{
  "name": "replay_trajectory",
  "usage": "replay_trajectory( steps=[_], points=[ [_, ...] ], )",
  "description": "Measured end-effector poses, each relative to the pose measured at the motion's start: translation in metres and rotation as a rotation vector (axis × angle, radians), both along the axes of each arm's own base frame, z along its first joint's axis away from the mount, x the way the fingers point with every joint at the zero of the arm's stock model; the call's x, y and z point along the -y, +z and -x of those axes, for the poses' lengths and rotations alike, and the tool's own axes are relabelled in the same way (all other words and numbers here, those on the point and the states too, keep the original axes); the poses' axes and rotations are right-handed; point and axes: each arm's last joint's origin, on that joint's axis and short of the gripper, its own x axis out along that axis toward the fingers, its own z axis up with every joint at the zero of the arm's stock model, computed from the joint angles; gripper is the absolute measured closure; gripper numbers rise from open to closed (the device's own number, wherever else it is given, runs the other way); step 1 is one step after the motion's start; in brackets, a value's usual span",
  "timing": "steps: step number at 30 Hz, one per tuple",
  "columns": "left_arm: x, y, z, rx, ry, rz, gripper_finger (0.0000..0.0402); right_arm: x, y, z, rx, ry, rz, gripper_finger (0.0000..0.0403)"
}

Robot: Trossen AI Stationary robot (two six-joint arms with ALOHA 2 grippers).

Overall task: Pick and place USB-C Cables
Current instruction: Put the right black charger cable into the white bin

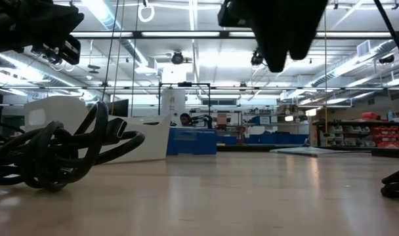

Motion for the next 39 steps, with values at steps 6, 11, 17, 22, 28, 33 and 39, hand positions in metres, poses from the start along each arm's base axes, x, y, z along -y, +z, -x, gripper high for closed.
replay_trajectory(
  steps=[6, 11, 17, 22, 28, 33, 39],
  points=[
    [0.0, 0.0, 0.0, 0.0, 0.001, 0.0, 0.0345, -0.004, 0.014, 0.014, 0.024, -0.036, 0.017, 0.0258],
    [0.0, 0.0, 0.0, 0.0, 0.0, 0.0, 0.0345, 0.006, 0.045, 0.033, 0.091, -0.096, 0.04, 0.0258],
    [0.0, 0.0, 0.0, 0.0, 0.0, 0.0, 0.0345, 0.024, 0.103, 0.065, 0.218, -0.203, -0.032, 0.0266],
    [0.0, 0.0, 0.0, 0.0, 0.0, -0.001, 0.0345, 0.039, 0.149, 0.098, 0.325, -0.294, -0.112, 0.028],
    [0.0, 0.0, 0.0, 0.0, 0.0, 0.0, 0.0345, 0.042, 0.164, 0.126, 0.35, -0.306, -0.129, 0.0285],
    [0.0, 0.0, 0.0, 0.0, 0.0, 0.0, 0.0345, 0.034, 0.148, 0.136, 0.294, -0.265, -0.092, 0.0286],
    [0.0, 0.0, 0.0, 0.0, 0.0, 0.0, 0.0345, 0.028, 0.112, 0.134, 0.178, -0.249, -0.064, 0.0285]
  ],
)
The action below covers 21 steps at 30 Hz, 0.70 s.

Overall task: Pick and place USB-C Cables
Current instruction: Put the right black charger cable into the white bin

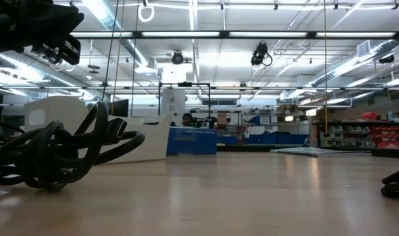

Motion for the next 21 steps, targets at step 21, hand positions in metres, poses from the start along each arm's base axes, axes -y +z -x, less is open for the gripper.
replay_trajectory(
  steps=[21],
  points=[
    [0.0, 0.0, 0.0, 0.0, 0.0, 0.0, 0.0345, -0.006, -0.087, 0.0, -0.18, -0.029, -0.08, 0.0284]
  ],
)
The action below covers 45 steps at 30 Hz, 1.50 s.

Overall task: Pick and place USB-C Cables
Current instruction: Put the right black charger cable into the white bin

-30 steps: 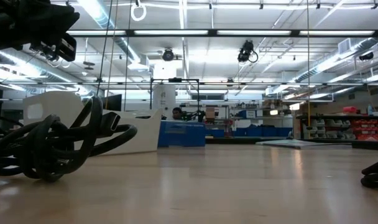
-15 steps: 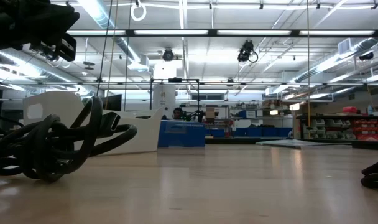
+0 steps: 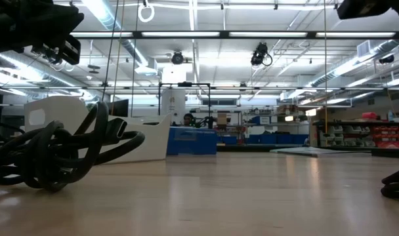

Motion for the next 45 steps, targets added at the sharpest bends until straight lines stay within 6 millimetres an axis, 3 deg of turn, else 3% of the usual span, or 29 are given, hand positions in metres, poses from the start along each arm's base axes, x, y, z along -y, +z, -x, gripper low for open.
replay_trajectory(
  steps=[7, 26, 38, 45],
  points=[
    [0.0, 0.0, 0.0, 0.0, 0.0, 0.0, 0.0345, -0.008, -0.017, 0.002, 0.043, 0.1, -0.017, 0.0284],
    [0.0, 0.0, 0.0, 0.0, 0.0, -0.001, 0.0345, -0.009, -0.054, 0.006, 0.076, 0.042, -0.025, 0.0282],
    [0.0, 0.0, 0.0, 0.0, 0.0, 0.0, 0.0345, -0.007, -0.07, 0.009, 0.093, 0.082, -0.015, 0.0203],
    [0.0, 0.0, 0.0, 0.0, 0.0, 0.0, 0.0345, -0.014, -0.081, 0.012, 0.182, 0.197, -0.003, 0.0195]
  ],
)
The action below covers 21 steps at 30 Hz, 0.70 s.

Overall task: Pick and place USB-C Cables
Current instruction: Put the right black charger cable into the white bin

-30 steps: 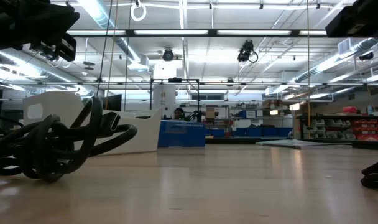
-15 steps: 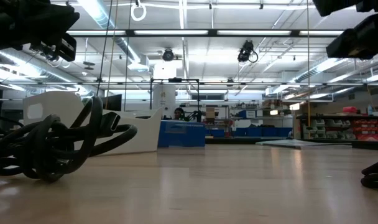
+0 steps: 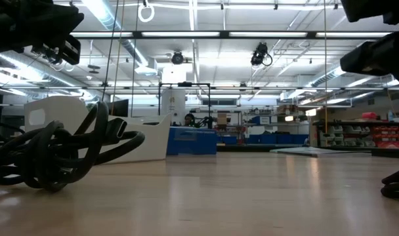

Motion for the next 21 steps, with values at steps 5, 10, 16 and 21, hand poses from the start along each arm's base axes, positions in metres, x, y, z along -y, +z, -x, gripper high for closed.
replay_trajectory(
  steps=[5, 10, 16, 21],
  points=[
    [0.0, 0.0, 0.0, 0.0, 0.0, -0.001, 0.0345, -0.0027, -0.0061, 0.0058, 0.025, 0.037, 0.044, 0.0197],
    [0.0, 0.0, 0.0, 0.0, 0.0, 0.0, 0.0345, -0.0073, -0.006, 0.0081, 0.054, 0.051, 0.06, 0.0198],
    [0.0, 0.0, 0.0, 0.0, 0.0, 0.0, 0.0345, -0.0083, -0.0056, 0.0096, 0.046, 0.021, 0.06, 0.0199],
    [0.0, 0.0, 0.0, 0.0, 0.0, 0.0, 0.0345, -0.0086, -0.0046, 0.0085, 0.063, 0.022, 0.073, 0.021]
  ],
)
